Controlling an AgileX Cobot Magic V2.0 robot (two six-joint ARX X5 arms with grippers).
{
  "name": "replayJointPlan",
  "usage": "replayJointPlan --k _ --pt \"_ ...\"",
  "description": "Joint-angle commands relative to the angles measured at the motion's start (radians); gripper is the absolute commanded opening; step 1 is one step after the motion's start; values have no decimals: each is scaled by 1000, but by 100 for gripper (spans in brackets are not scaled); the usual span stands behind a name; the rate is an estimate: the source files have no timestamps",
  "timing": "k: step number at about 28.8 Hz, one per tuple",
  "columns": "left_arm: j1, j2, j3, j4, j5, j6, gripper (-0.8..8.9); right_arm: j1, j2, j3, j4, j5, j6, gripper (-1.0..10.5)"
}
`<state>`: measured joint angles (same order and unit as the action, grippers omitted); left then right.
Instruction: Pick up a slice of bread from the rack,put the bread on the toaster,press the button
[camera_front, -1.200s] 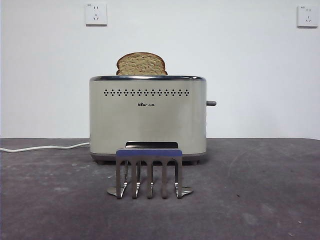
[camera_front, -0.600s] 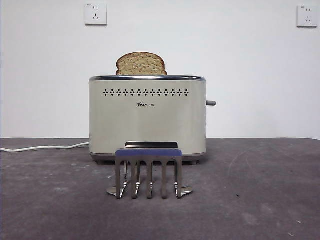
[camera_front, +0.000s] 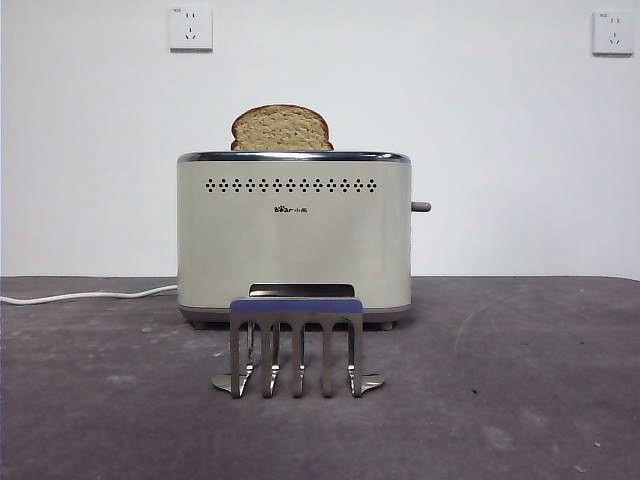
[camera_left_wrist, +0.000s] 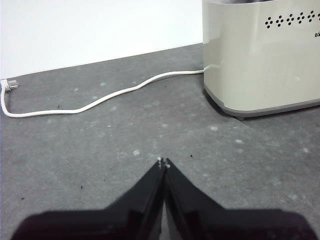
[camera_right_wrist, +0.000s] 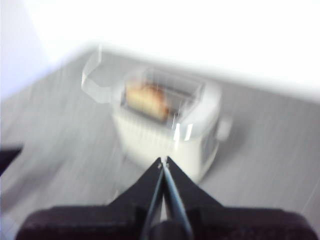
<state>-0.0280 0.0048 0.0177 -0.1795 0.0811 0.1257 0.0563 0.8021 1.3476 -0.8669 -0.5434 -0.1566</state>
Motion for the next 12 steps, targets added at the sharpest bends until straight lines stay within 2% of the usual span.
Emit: replayJointPlan --k 1,4,12 --pt "3 -3 -14 2 -2 -7 -4 -23 -77 -103 107 31 13 1" --pt "3 -3 -14 2 -2 -7 -4 -30 -210 -323 319 142 18 1" --pt "3 -3 -14 2 -2 -7 -4 -30 -413 -750 655 170 56 1"
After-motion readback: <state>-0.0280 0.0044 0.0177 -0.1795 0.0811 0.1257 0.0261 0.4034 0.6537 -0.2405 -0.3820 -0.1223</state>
